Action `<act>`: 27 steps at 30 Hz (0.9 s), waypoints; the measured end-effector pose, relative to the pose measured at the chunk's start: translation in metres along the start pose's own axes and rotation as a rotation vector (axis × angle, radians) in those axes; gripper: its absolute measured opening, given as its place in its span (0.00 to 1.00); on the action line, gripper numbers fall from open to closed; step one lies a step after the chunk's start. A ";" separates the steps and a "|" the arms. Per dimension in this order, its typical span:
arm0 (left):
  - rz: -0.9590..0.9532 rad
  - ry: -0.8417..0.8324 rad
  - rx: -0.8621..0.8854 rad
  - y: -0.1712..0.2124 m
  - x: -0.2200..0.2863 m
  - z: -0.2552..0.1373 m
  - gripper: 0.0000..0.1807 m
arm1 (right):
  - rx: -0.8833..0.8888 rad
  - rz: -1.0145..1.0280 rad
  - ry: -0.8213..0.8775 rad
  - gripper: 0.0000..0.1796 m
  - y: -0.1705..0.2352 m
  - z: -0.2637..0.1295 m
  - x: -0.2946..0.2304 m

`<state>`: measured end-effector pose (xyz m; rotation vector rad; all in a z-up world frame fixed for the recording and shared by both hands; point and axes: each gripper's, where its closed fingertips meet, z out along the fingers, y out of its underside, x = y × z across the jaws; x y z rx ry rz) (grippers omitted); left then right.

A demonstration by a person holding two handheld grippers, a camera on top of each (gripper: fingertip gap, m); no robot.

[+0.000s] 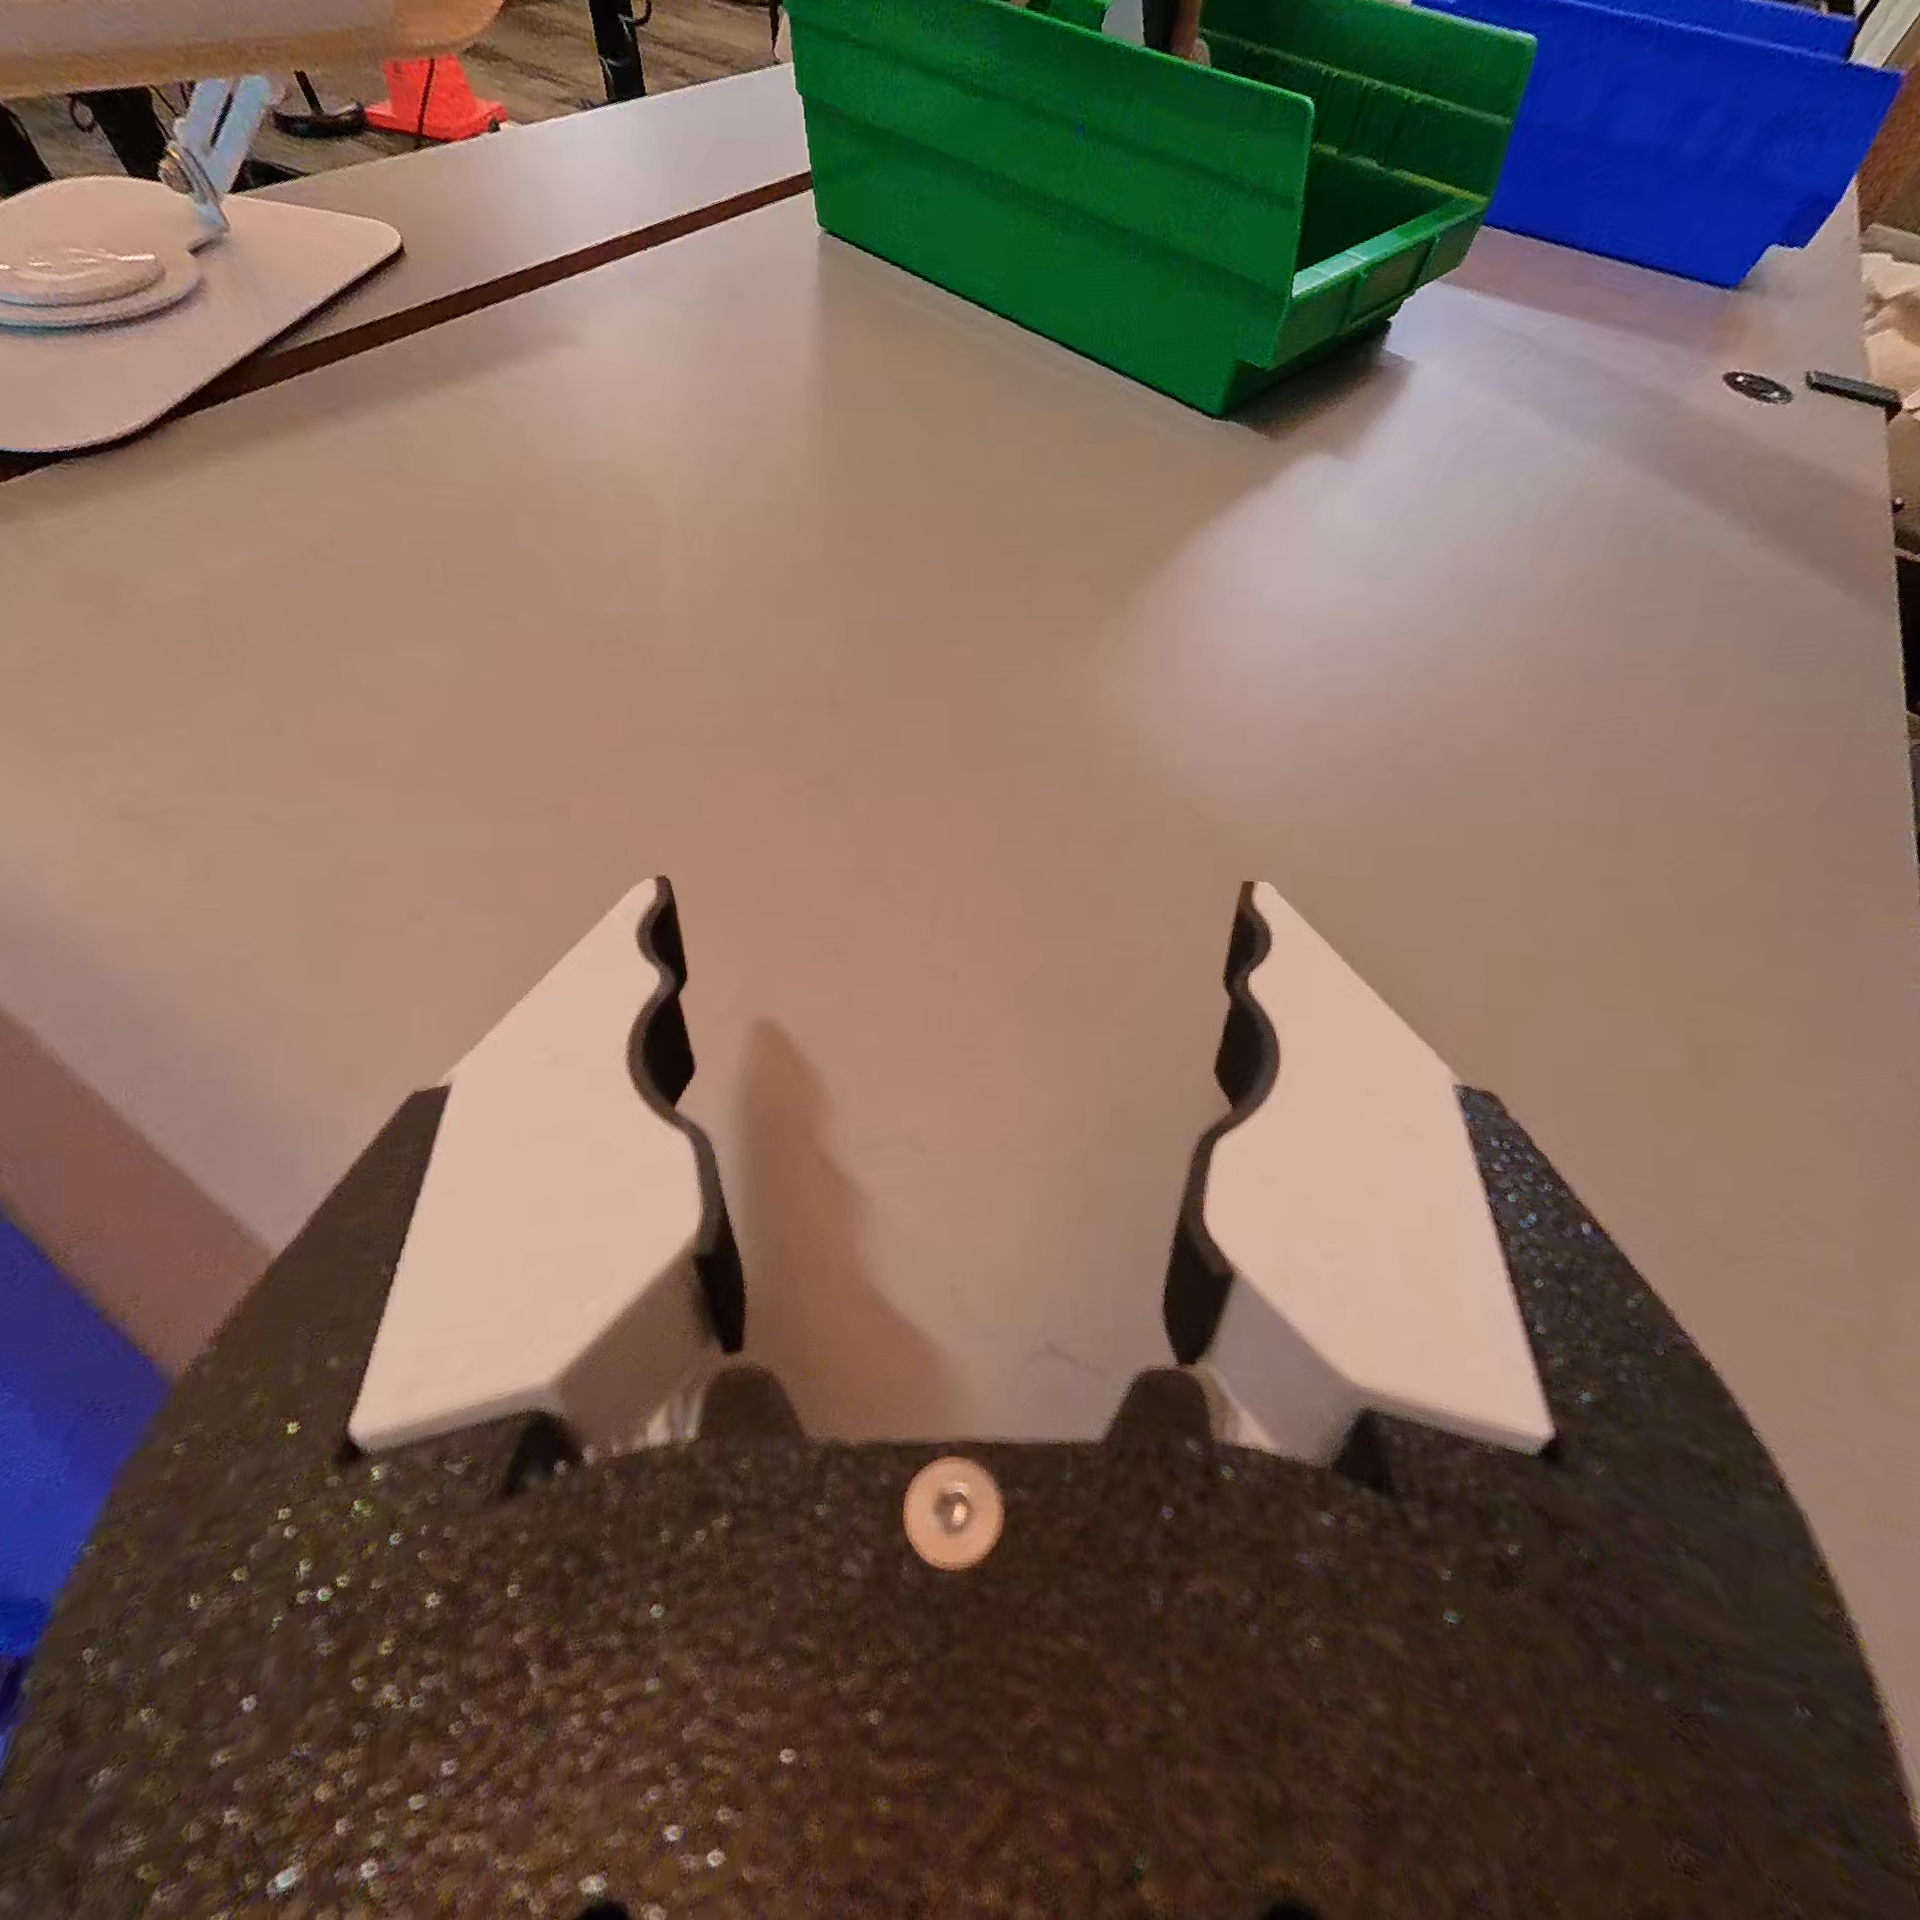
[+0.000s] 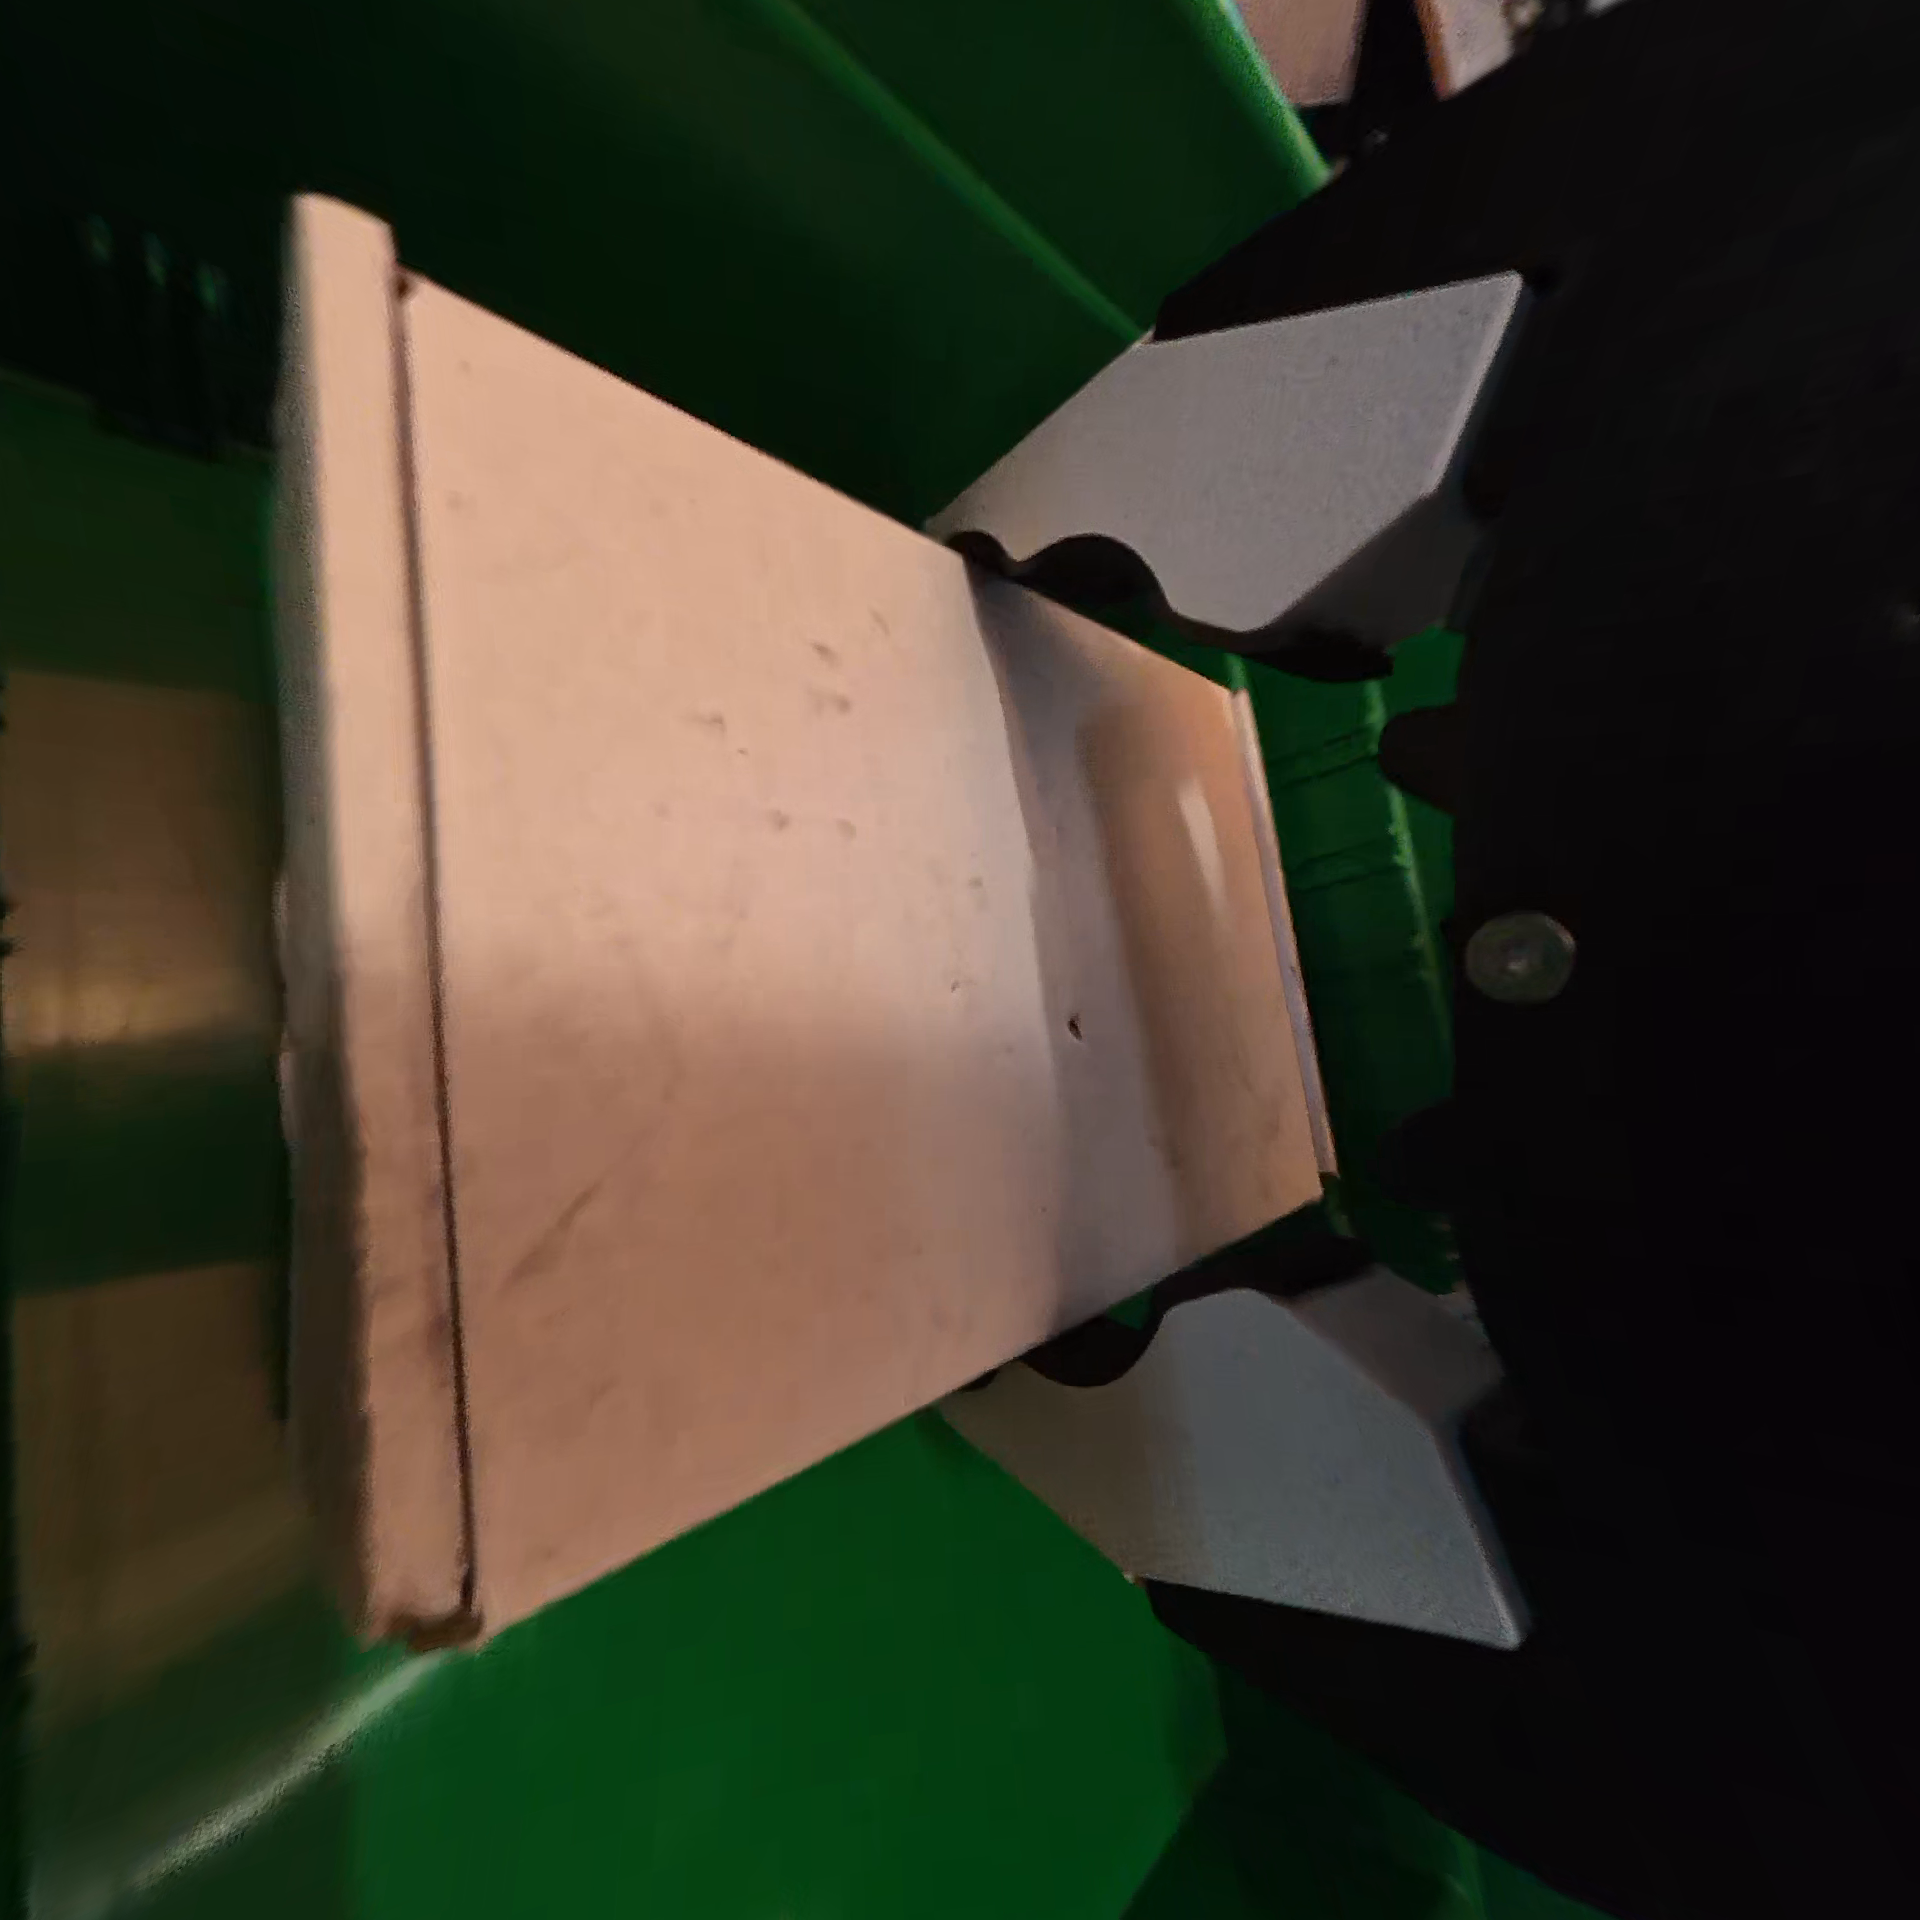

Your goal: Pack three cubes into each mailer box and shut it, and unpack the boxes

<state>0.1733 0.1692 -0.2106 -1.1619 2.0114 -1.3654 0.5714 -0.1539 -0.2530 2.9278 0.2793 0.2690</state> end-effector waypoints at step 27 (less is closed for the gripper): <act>0.360 -0.033 -0.928 0.019 -0.313 -0.077 0.70 | 1.084 0.356 0.101 0.54 -0.117 -0.181 -0.299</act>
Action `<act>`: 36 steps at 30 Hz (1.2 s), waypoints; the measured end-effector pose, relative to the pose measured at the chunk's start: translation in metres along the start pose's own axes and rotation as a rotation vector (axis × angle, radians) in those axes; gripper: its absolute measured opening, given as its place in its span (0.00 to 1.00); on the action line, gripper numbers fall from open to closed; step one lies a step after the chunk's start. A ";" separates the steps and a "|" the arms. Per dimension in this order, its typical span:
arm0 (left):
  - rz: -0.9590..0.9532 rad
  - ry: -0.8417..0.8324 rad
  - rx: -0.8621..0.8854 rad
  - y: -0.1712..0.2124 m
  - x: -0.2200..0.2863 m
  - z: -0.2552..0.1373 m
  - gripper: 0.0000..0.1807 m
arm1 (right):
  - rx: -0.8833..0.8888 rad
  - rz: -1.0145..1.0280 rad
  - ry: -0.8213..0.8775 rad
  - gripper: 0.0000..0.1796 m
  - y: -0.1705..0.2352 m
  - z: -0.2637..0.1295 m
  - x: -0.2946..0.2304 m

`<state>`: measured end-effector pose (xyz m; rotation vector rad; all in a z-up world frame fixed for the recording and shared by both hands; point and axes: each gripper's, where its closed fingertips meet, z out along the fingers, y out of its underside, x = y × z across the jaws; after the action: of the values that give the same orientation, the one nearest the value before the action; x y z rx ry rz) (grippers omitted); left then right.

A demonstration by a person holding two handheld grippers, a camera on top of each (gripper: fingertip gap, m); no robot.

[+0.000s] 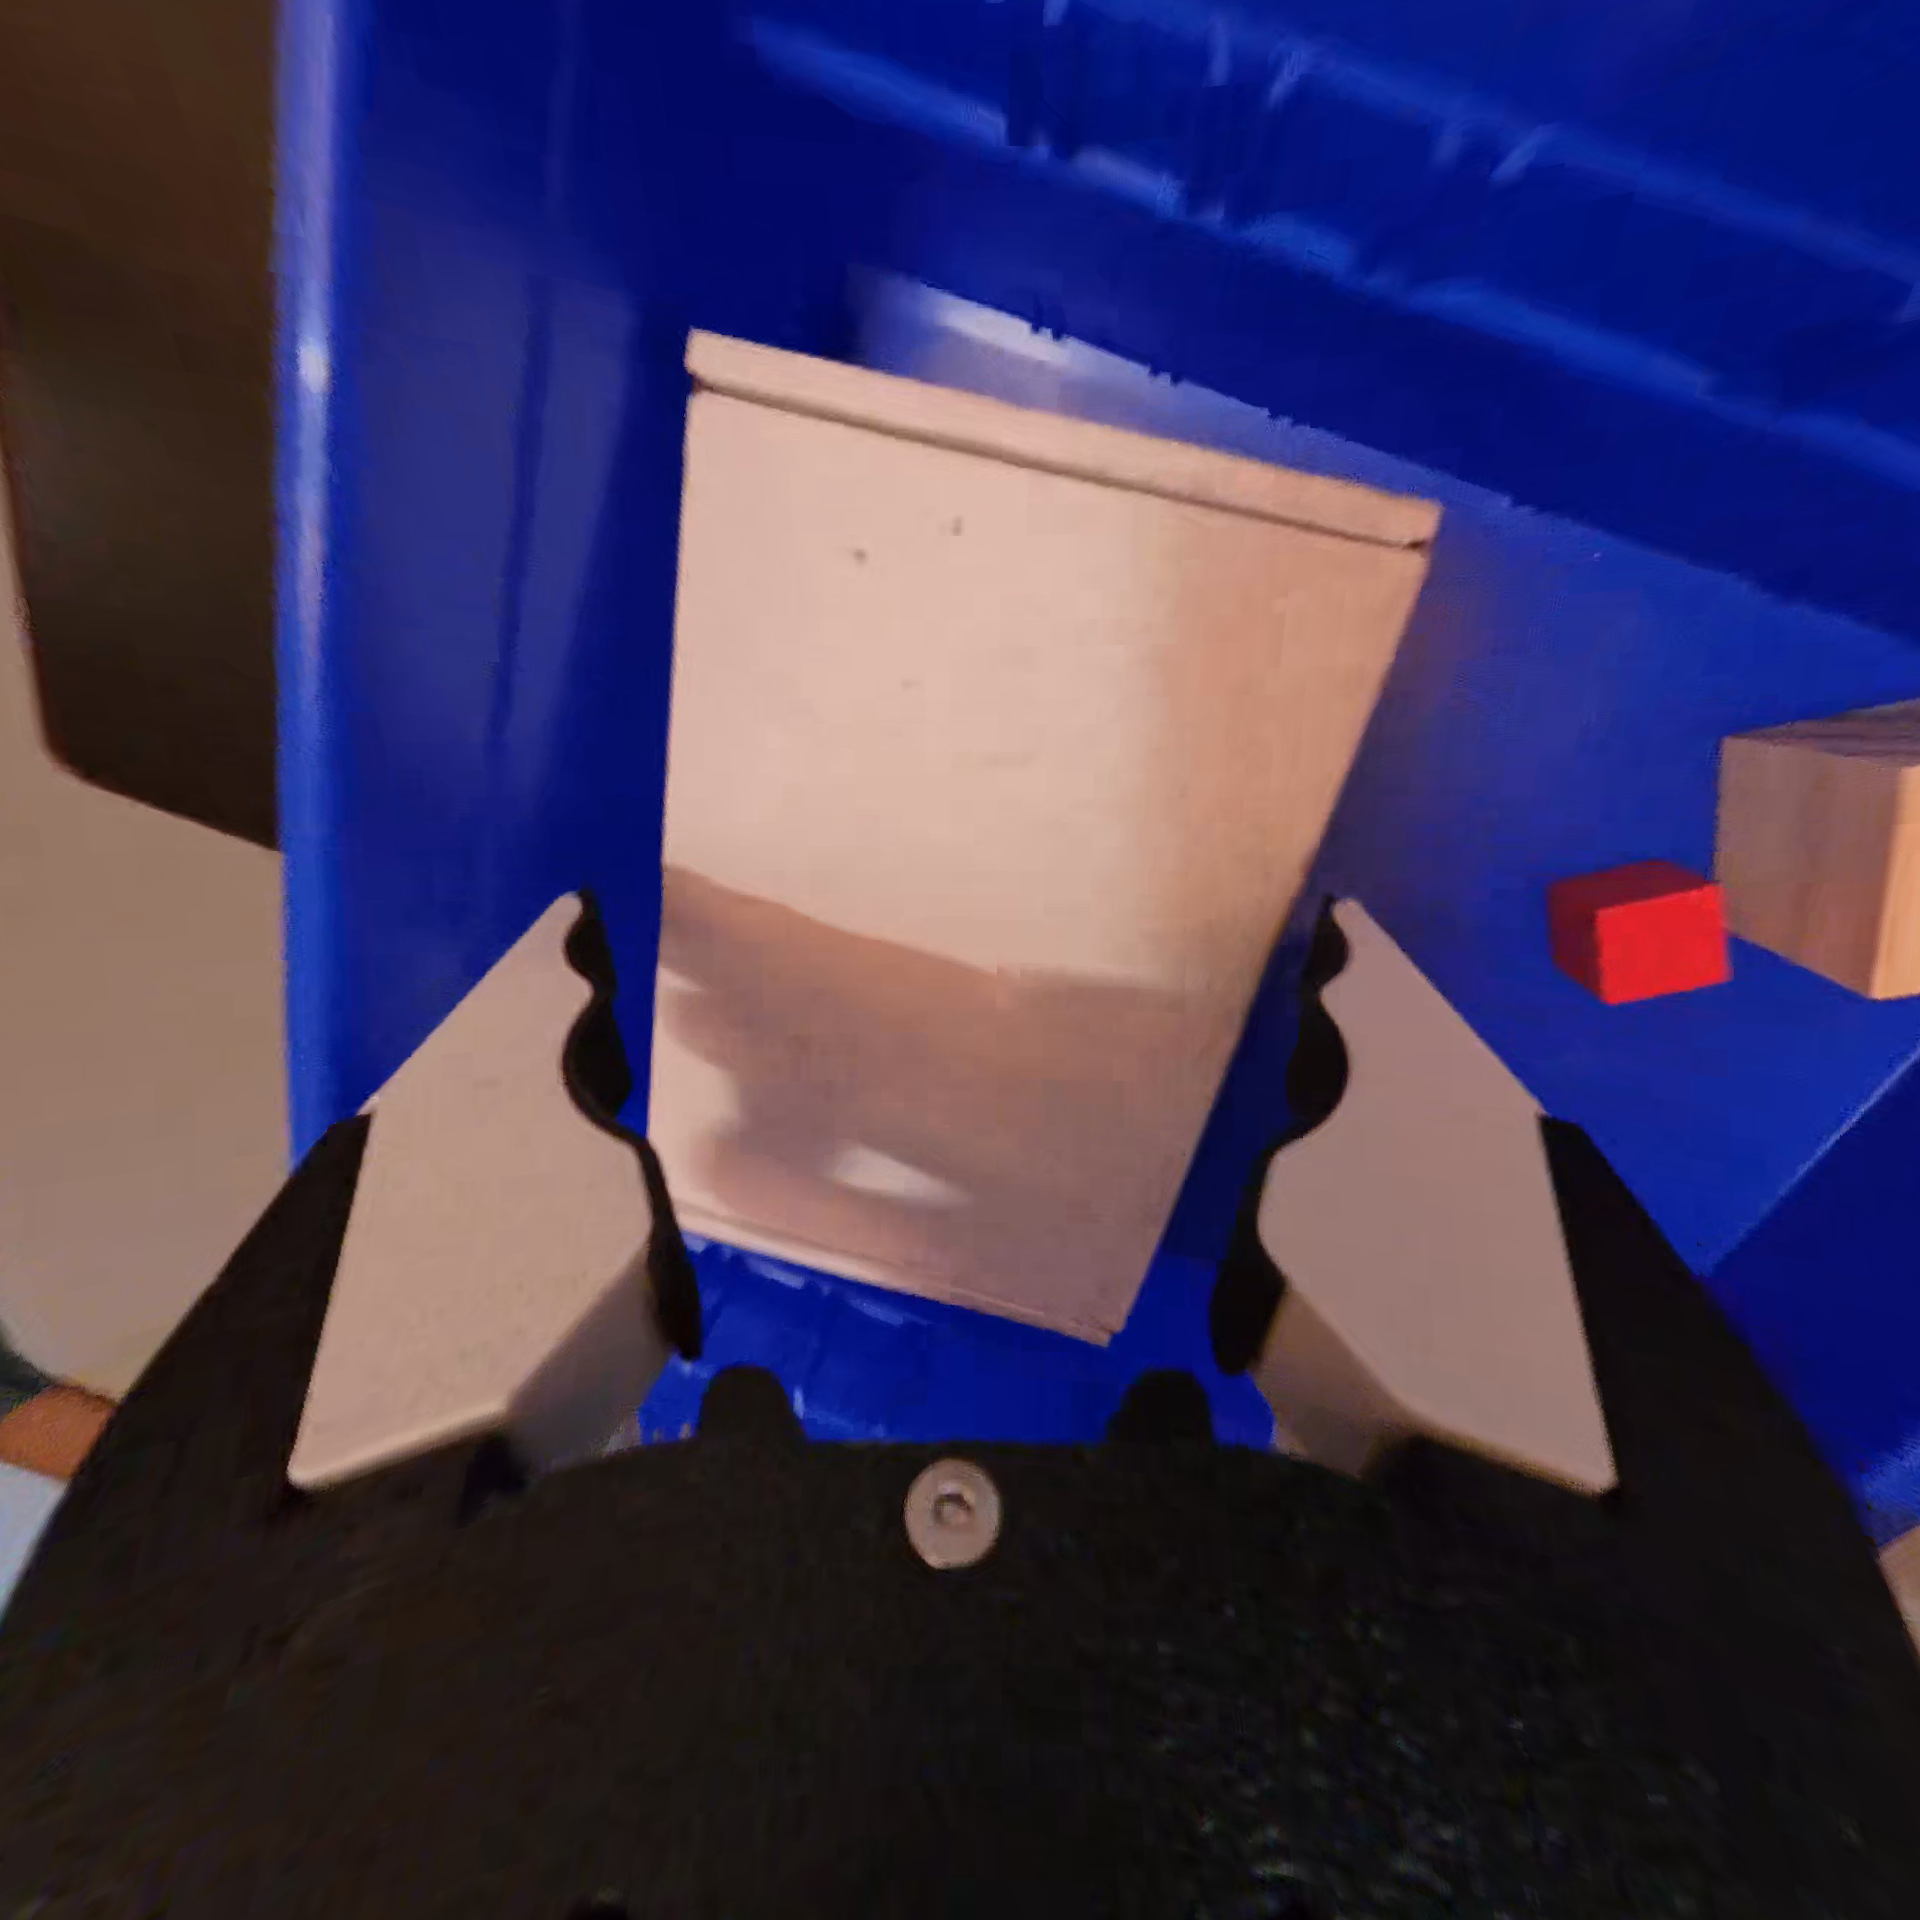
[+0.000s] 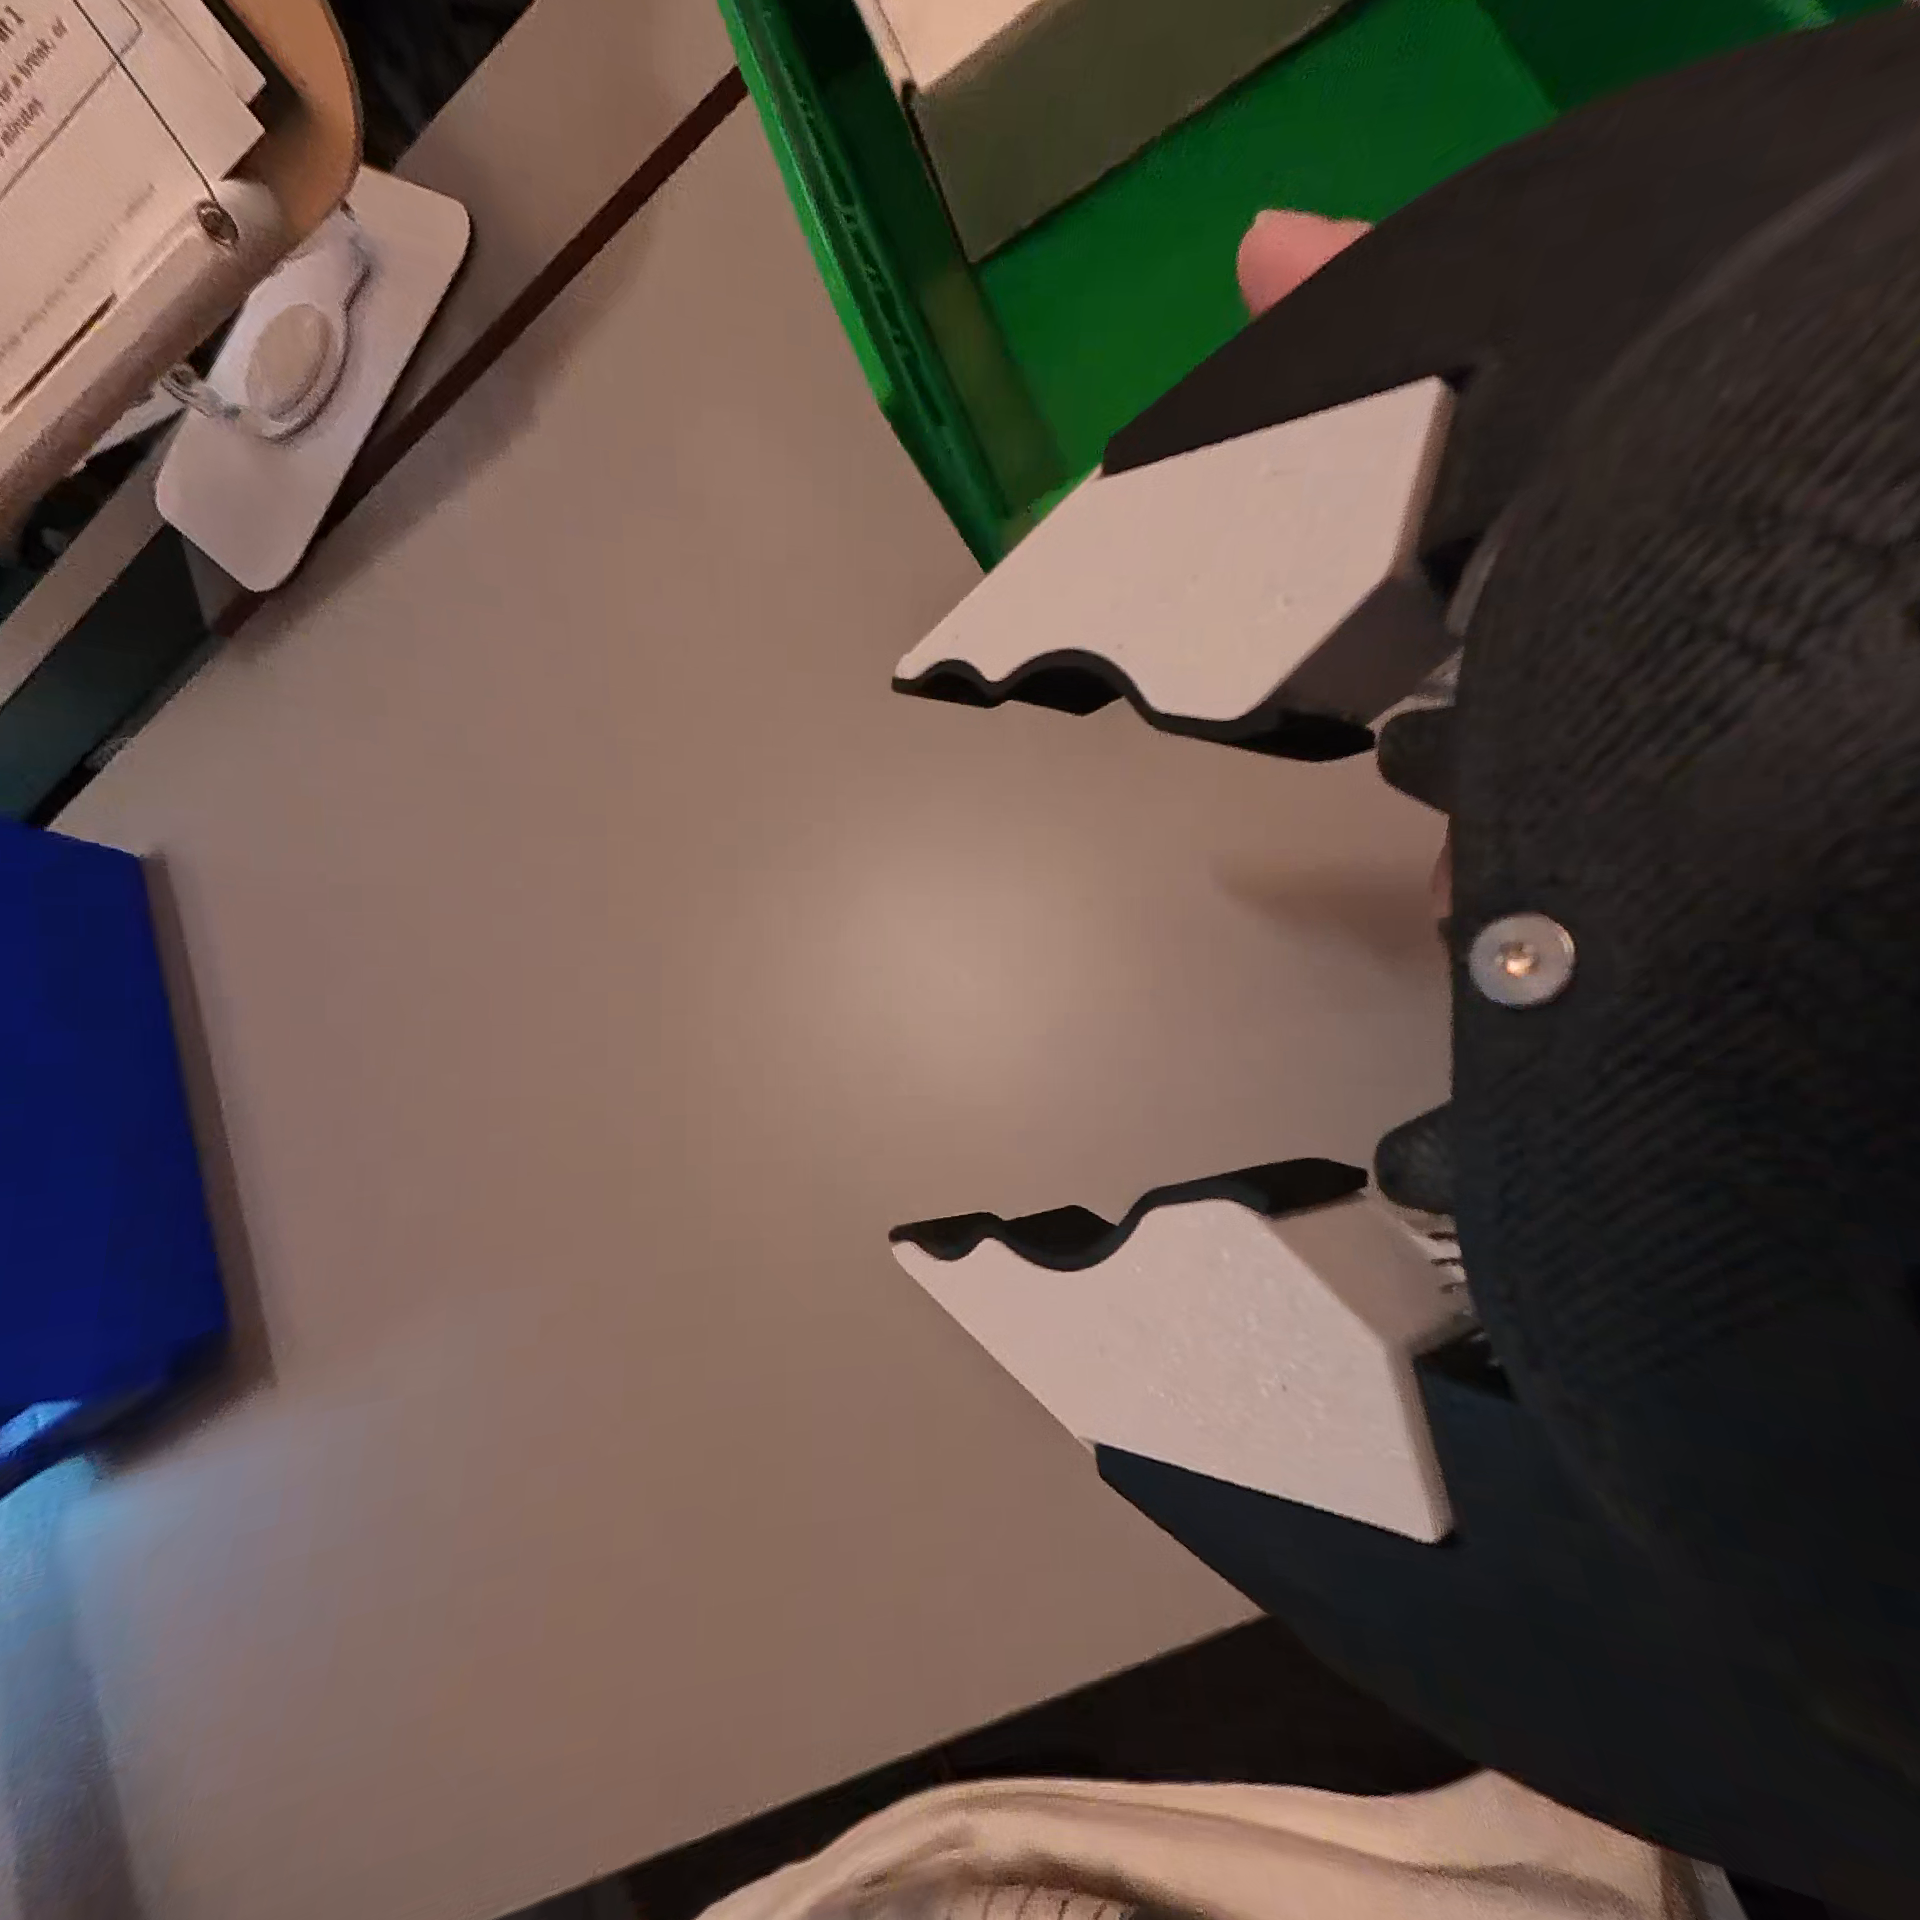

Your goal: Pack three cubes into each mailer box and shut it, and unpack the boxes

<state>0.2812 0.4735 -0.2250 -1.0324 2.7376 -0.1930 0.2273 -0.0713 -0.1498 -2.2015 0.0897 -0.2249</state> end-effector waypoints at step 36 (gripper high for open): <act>0.135 0.071 -0.085 -0.210 0.320 -0.051 0.68 | 0.278 -0.110 0.021 0.54 -0.036 -0.003 -0.031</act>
<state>0.1677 0.1070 -0.1819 -0.8724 2.8895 -0.0946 0.1957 -0.0474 -0.1235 -1.9290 -0.0492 -0.3036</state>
